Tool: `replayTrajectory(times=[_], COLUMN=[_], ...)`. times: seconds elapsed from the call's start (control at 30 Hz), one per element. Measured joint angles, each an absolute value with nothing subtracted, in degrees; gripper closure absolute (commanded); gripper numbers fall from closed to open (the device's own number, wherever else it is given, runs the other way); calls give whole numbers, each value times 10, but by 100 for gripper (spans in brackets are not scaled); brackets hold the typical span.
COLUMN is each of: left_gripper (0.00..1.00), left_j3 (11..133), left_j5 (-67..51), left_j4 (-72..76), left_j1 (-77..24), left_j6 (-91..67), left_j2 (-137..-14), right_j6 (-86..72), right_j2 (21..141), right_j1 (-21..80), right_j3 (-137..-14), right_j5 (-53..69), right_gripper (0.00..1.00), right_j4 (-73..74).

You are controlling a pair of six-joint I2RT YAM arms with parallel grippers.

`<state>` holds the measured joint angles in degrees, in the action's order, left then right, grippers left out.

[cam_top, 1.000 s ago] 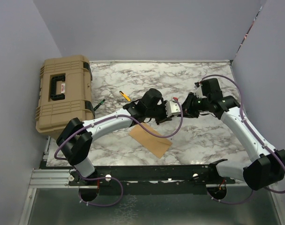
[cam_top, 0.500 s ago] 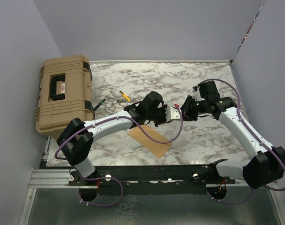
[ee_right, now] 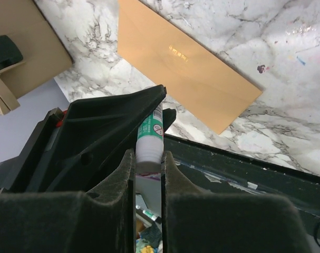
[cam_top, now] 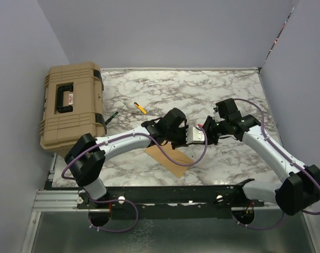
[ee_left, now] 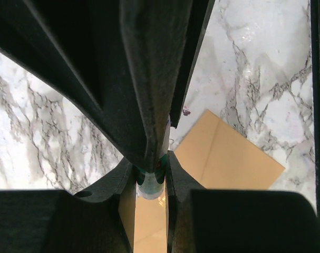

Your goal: Place the letter into the envelope and seal it

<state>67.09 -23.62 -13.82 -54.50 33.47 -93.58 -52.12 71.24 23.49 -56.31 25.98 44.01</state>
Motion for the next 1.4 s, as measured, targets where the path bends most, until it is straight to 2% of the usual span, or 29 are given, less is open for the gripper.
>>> replayTrajectory(times=[0.23,0.33,0.5,0.67,0.83,1.07,1.4], left_gripper=[100,100,100,100,100,100,100], left_j3=[671,652,584,538,524,513,540], left_j5=[-223,-211,-202,-222,-243,-282,-372], left_j4=[-157,-113,3,121,193,239,239], left_j1=[-552,-551,-539,-518,-509,-503,-487], left_j6=[312,297,258,189,129,39,-69], left_j2=[-936,-929,-883,-831,-815,-816,-824], right_j6=[-553,-552,-528,-504,-507,-505,-364], right_j2=[707,704,699,694,660,598,590], right_j1=[243,246,259,267,267,267,267], right_j3=[-546,-562,-617,-673,-686,-679,-691], right_j5=[243,226,194,178,172,172,186], right_gripper=[100,97,68,44,29,29,56], right_j4=[429,433,458,461,449,414,401])
